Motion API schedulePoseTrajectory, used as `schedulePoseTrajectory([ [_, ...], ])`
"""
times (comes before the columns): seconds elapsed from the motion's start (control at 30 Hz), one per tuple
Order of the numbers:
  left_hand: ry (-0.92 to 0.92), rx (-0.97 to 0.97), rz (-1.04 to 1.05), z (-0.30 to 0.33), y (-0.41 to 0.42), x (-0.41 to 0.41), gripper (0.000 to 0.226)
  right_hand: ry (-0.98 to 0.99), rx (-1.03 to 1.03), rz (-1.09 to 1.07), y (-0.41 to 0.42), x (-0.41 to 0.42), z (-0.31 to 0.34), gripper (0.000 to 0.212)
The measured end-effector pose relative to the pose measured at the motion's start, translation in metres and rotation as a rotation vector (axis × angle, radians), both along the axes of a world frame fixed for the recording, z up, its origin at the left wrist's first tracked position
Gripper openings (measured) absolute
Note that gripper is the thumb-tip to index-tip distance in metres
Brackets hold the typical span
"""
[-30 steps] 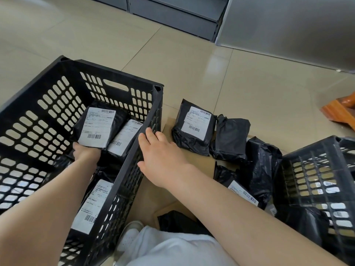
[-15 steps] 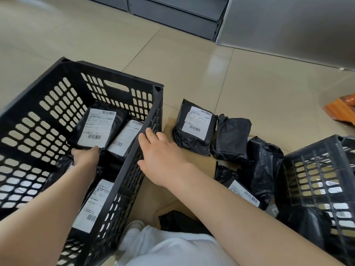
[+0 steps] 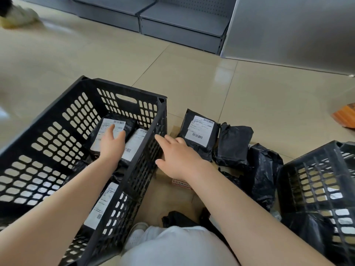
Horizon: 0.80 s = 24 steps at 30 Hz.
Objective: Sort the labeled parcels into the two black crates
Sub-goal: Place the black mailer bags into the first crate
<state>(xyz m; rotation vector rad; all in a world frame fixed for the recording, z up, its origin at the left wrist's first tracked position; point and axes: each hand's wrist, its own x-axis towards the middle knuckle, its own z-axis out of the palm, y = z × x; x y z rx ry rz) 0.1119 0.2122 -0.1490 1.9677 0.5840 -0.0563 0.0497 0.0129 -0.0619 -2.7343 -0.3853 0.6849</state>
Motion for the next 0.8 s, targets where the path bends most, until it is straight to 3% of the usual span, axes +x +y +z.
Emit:
schedulePoseTrajectory([
  [0.17, -0.106, 0.110, -0.195, 0.033, -0.041, -0.006, 0.050, -0.019, 0.002, -0.038, -0.034, -0.005, 0.024, 0.068],
  [0.37, -0.334, 0.429, -0.444, 0.059, -0.103, -0.024, 0.050, -0.024, -0.040, -0.135, -0.092, -0.015, 0.044, 0.071],
  [0.47, -0.380, 0.501, -0.582, 0.060, -0.130, -0.035, 0.048, -0.011, -0.025, -0.222, -0.120, -0.024, 0.048, 0.070],
  [0.63, -0.185, 0.422, -0.786, 0.045, -0.163, -0.058, 0.043, 0.058, -0.003, -0.337, -0.154, -0.042, 0.055, 0.073],
  [0.8, 0.288, 0.300, -1.137, 0.020, -0.182, -0.090, 0.044, 0.159, 0.029, -0.369, -0.166, -0.047, 0.058, 0.075],
])
